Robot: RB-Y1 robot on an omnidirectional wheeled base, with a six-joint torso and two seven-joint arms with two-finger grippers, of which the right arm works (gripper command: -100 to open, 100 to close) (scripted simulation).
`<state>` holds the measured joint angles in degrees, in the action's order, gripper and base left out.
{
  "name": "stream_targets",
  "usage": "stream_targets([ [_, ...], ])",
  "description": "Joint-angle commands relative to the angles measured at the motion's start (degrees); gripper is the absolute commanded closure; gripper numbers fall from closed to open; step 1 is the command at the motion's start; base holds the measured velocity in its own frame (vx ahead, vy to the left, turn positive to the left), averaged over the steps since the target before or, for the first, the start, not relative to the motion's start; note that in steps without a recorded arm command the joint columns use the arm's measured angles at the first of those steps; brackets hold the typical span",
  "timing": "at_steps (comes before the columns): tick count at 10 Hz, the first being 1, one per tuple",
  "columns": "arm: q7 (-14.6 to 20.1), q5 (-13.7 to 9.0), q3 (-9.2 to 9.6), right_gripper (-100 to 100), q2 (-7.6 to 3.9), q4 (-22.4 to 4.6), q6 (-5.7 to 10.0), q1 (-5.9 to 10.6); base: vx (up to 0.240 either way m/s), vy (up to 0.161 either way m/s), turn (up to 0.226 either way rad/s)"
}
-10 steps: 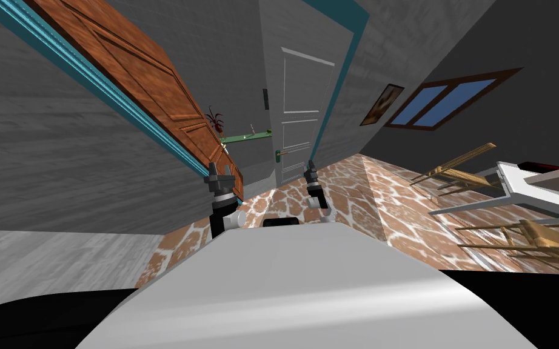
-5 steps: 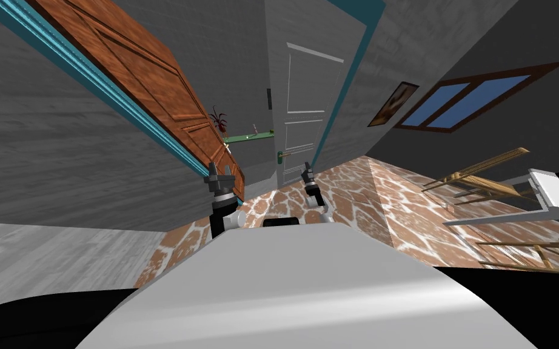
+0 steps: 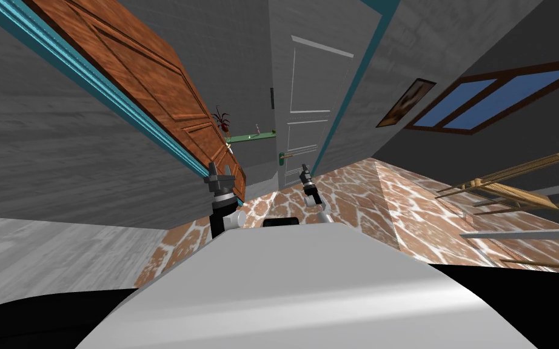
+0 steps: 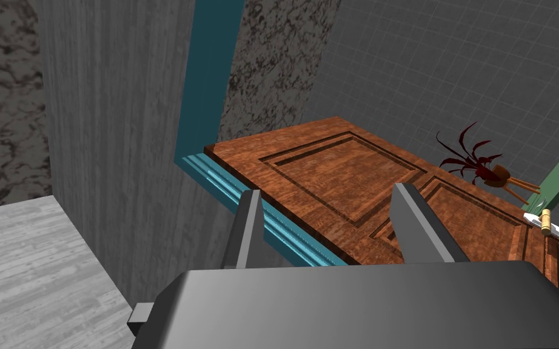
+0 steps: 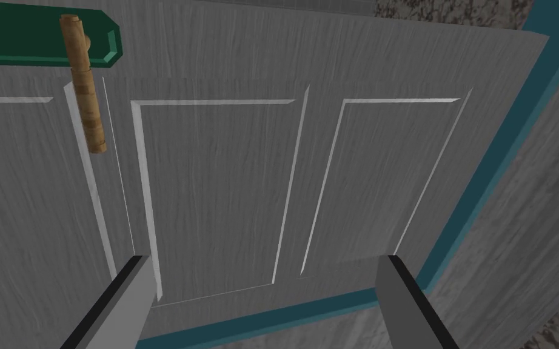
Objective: Push the door open
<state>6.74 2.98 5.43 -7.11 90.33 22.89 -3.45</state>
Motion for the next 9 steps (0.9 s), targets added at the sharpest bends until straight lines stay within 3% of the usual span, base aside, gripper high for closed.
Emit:
stream_targets([
  [1, 0.6, 0.1, 0.12, -100, -0.19, -2.5, -0.22, 1.13, 0.105, -0.035, 0.088],
  [2, 1.3, 0.2, 0.32, -100, -0.38, -4.9, -0.69, 2.29, 0.142, -0.051, 0.1],
  [9, 3.8, 0.6, 1.03, -100, -1.02, -13.8, -2.43, 6.61, 0.108, -0.041, 0.078],
])
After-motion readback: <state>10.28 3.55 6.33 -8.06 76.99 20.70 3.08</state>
